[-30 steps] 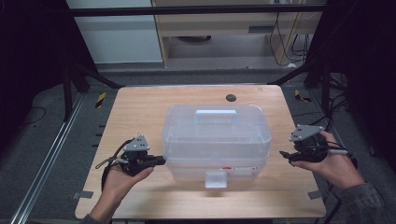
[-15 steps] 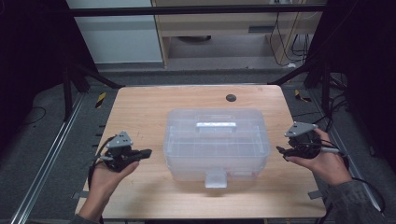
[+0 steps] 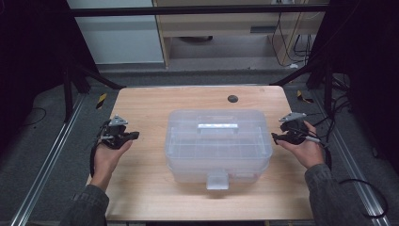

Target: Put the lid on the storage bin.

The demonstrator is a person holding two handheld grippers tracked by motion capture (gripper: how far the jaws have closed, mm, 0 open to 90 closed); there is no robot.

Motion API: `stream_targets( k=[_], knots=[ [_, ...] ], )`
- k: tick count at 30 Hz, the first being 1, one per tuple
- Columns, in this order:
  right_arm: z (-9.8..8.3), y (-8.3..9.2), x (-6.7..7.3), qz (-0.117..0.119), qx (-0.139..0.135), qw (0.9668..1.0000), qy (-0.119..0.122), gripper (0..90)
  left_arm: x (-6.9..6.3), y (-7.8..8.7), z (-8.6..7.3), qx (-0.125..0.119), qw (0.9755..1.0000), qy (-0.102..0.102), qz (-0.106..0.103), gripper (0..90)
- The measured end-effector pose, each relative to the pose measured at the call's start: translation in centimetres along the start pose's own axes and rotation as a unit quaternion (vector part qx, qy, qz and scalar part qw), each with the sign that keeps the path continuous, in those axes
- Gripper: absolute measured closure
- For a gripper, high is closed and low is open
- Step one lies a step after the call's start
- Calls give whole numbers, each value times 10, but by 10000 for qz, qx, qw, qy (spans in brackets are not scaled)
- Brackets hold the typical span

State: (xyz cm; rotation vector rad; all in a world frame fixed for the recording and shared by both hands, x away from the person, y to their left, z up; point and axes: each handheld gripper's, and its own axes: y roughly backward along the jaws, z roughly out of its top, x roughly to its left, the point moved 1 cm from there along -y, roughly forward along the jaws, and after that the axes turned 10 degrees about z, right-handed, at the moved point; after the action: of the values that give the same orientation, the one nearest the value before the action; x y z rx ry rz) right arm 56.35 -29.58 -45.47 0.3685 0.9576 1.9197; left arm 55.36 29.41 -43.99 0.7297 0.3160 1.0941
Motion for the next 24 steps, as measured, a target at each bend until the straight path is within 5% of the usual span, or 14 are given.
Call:
stream_targets(
  k=[4, 9, 10, 13, 16, 24],
  knots=[
    [-6, -17, -8, 61, 64, 9996, -266, 251, 0, -18, -4, 125, 9999, 9, 40, 898],
    [-9, -26, -16, 116, -184, 9975, -675, 228, 0, -32, -6, 71, 9999, 43, 145, 886],
    [-10, -27, -17, 131, -215, 9970, -728, 221, 0, -35, -7, 64, 9997, 46, 220, 853],
    [-13, -33, -18, 185, -256, 9951, -937, 163, -1, -43, -10, 57, 9985, 112, 534, 543],
    [-16, -38, -16, 211, -291, 9936, -1067, 138, -3, -51, -15, 136, 9971, 111, 743, 370],
    [-25, -54, -10, 346, -334, 9894, -1368, 116, -8, -65, -22, 98, 9972, 476, 564, 176]
  ],
)
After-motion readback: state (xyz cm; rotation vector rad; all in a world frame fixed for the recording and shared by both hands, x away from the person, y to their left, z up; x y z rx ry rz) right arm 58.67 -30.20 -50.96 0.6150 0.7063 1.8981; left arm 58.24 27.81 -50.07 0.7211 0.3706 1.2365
